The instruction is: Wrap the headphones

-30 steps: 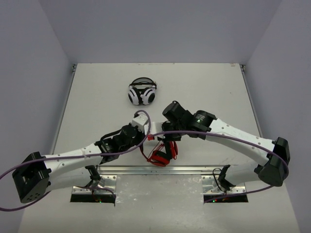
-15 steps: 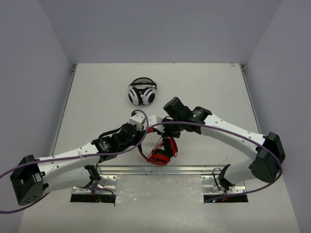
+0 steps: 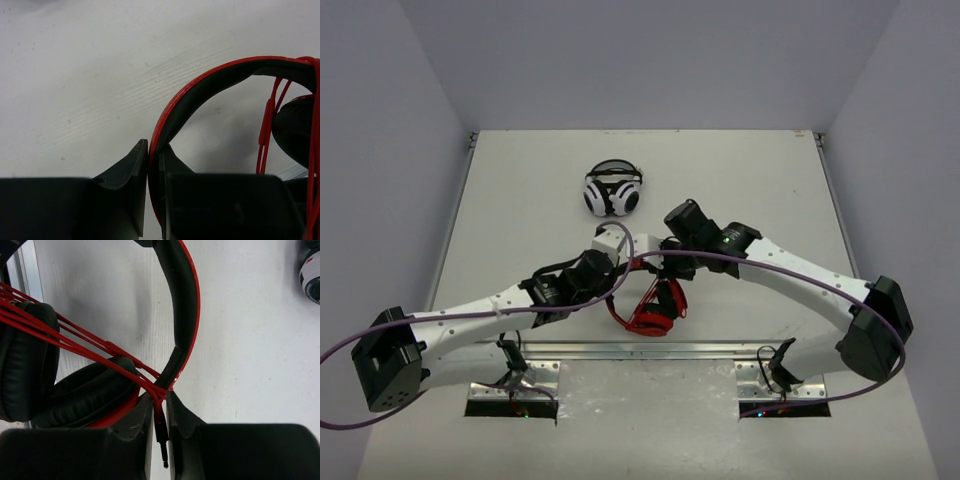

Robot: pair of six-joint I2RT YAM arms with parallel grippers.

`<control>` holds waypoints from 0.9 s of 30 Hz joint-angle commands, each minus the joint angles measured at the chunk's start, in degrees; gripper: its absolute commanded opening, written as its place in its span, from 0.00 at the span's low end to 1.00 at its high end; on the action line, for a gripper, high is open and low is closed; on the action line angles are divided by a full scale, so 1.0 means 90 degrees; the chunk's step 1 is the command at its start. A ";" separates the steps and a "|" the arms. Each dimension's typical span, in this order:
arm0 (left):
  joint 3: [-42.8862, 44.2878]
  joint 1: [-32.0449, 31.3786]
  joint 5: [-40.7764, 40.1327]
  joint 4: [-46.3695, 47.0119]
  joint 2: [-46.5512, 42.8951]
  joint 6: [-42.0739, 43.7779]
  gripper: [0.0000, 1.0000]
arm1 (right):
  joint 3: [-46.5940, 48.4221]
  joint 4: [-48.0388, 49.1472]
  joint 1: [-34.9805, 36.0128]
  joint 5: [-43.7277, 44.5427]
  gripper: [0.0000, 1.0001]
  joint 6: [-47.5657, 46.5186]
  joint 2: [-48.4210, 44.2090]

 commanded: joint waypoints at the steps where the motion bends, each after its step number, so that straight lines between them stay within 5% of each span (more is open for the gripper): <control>1: 0.0351 -0.0071 0.0009 -0.0018 -0.0021 -0.0319 0.00 | 0.0183 -0.0021 -0.0105 -0.0076 0.15 0.0124 0.0300; 11: 0.0771 -0.0071 -0.0333 -0.0653 0.0223 -0.0436 0.00 | 0.0115 0.0085 -0.0261 0.0255 0.20 0.0133 0.0692; 27: 0.0986 -0.0051 -0.0343 -0.0643 0.0574 -0.0319 0.01 | 0.0154 0.0125 -0.0301 -0.0106 0.45 0.0182 0.0829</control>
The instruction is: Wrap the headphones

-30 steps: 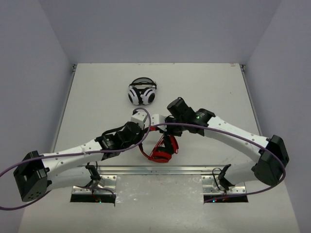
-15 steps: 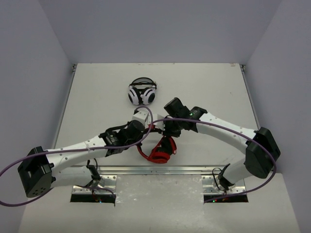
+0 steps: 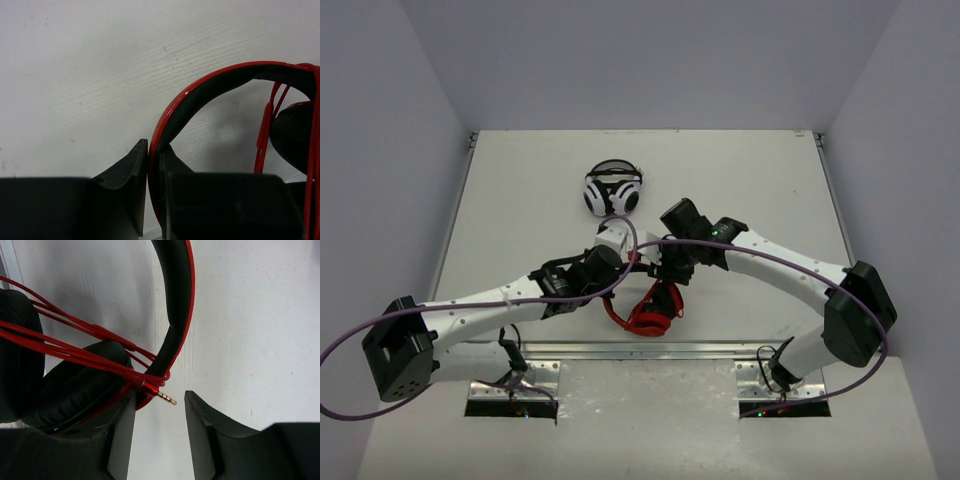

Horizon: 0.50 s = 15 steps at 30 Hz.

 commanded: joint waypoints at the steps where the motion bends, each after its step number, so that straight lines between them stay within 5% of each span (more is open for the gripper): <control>1: 0.0405 -0.0047 0.0007 0.0287 0.0031 0.0067 0.01 | 0.0149 0.0071 -0.0014 0.0115 0.45 0.0056 0.0147; 15: 0.0484 0.0217 0.0124 0.0228 0.0109 0.0184 0.00 | 0.0198 0.0130 -0.0531 0.0741 0.48 0.0134 0.0069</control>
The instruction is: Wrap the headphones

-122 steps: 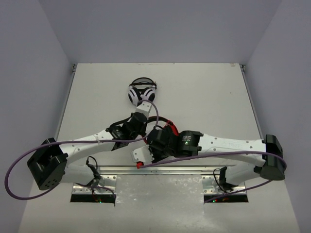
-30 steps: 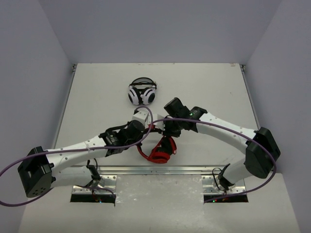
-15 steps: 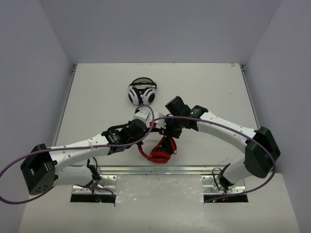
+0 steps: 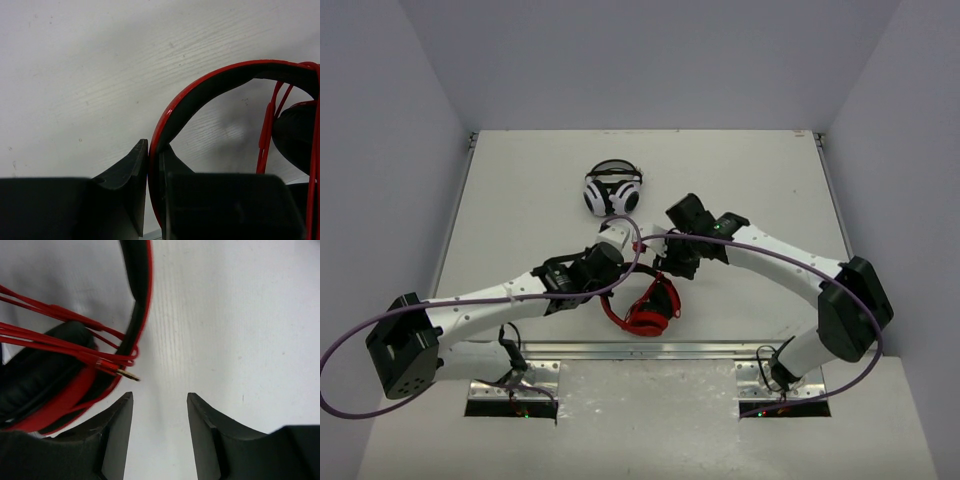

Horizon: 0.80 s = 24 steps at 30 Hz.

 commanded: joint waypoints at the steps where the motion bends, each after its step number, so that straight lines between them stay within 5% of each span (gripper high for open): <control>1: 0.0299 0.0079 0.0136 0.0474 -0.0107 0.0053 0.00 | 0.0205 0.0072 -0.0250 0.0413 0.49 0.0139 -0.0176; 4: 0.0260 0.0118 0.0204 0.0571 -0.0137 0.0024 0.01 | 0.0205 0.0159 -0.0328 0.0559 0.65 0.0256 -0.0235; 12: 0.0250 0.0176 0.0205 0.0757 -0.0215 0.0024 0.00 | 0.0078 0.0677 -0.0941 0.0570 0.68 0.1104 -0.0704; 17: 0.0269 0.0439 0.0400 0.1040 -0.0225 0.0004 0.00 | 0.0030 0.0697 -0.1558 0.0889 0.78 0.2519 -0.1201; 20: 0.0367 0.0674 0.0458 0.1147 -0.0079 -0.0044 0.00 | -0.0039 0.0668 -0.1793 0.1418 0.99 0.3701 -0.1641; 24: 0.0523 0.0820 0.0916 0.1489 0.0204 0.0452 0.00 | -0.0321 0.0609 -0.1803 0.1069 0.99 0.4376 -0.2382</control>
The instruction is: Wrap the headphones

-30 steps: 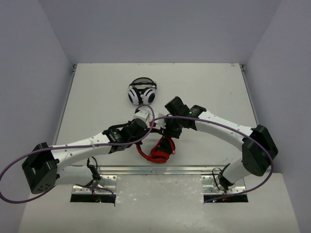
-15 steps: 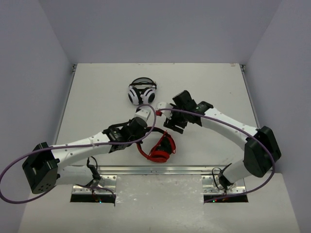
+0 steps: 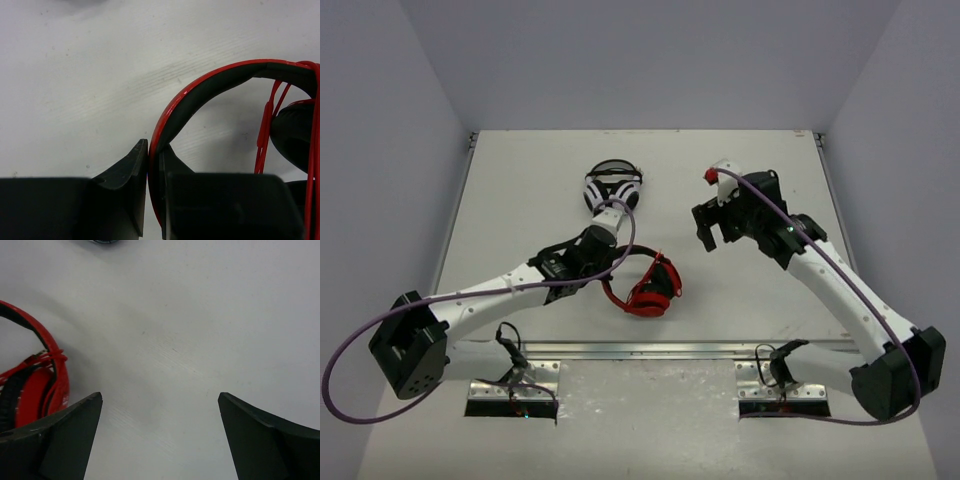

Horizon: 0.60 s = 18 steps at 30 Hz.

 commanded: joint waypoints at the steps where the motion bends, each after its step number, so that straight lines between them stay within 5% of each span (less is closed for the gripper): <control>1: 0.0487 0.0143 0.0591 0.1001 0.0178 0.0351 0.00 | -0.0198 0.0021 0.0038 -0.0131 0.99 0.1248 -0.0753; 7: 0.0692 0.0280 0.1598 0.2054 0.0734 0.1552 0.00 | -0.0462 -0.0233 0.0038 -0.0776 0.99 0.1660 -0.1847; 11: 0.1404 0.0290 0.2076 0.1988 0.1496 0.2508 0.00 | -0.0618 -0.0389 0.0038 -0.1002 0.99 0.1777 -0.2521; 18: 0.2731 0.0290 0.4155 0.1560 0.3048 0.3740 0.01 | -0.0687 -0.0730 0.0038 -0.1616 0.99 0.1836 -0.3402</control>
